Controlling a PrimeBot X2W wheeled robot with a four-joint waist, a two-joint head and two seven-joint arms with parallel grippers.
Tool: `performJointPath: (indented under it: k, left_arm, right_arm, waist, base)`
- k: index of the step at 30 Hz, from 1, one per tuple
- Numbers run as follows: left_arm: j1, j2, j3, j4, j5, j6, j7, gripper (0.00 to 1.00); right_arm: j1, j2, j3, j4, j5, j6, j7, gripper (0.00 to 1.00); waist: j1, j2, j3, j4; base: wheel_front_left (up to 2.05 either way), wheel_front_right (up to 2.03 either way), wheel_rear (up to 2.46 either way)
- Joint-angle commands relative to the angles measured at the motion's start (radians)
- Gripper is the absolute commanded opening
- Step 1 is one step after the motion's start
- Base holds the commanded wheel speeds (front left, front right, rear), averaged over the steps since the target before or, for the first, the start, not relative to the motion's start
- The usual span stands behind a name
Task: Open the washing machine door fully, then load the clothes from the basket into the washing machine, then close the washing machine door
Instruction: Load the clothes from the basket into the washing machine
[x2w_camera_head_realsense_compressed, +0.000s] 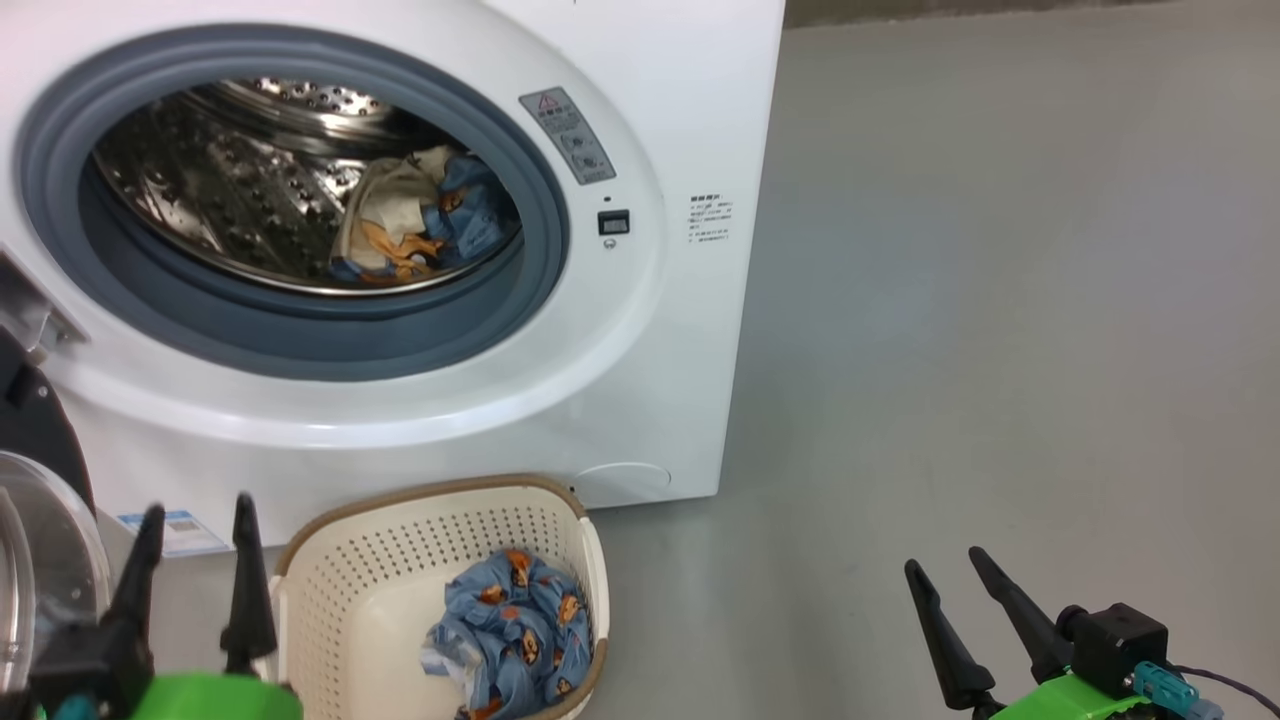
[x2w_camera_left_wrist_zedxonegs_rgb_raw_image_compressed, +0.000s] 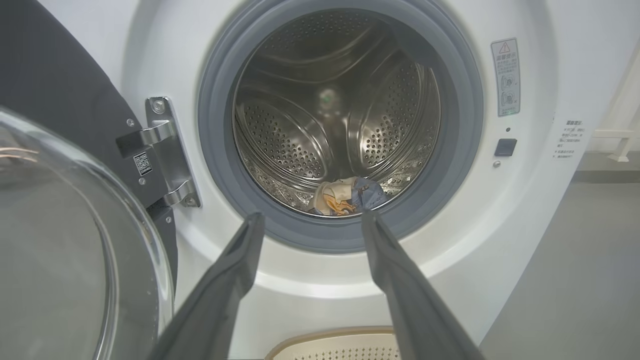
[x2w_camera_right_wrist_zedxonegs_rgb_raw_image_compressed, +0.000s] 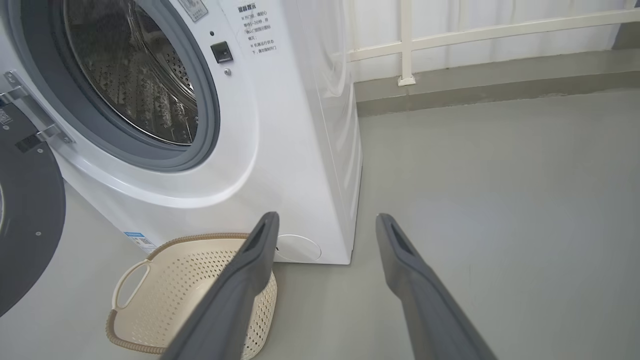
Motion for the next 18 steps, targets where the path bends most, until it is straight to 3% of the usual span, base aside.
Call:
performJointPath:
  k: [1, 18]
  left_arm:
    - [0.013, 0.01, 0.039, -0.046, 0.015, 0.007, -0.005, 1.0]
    - [0.226, -0.031, 0.03, -0.112, 0.035, 0.025, -0.005, 1.0]
  right_arm:
    - [0.007, -0.008, 0.012, -0.031, -0.017, 0.002, -0.012, 1.0]
    - [0.026, -0.024, 0.015, -0.047, -0.061, 0.002, -0.012, 1.0]
  waist:
    - [-0.0001, 0.0, -0.013, -0.006]
    - [-0.0001, 0.0, -0.065, -0.024]
  base:
    - [0.0, 0.0, 0.0]
    - [0.0, 0.0, 0.0]
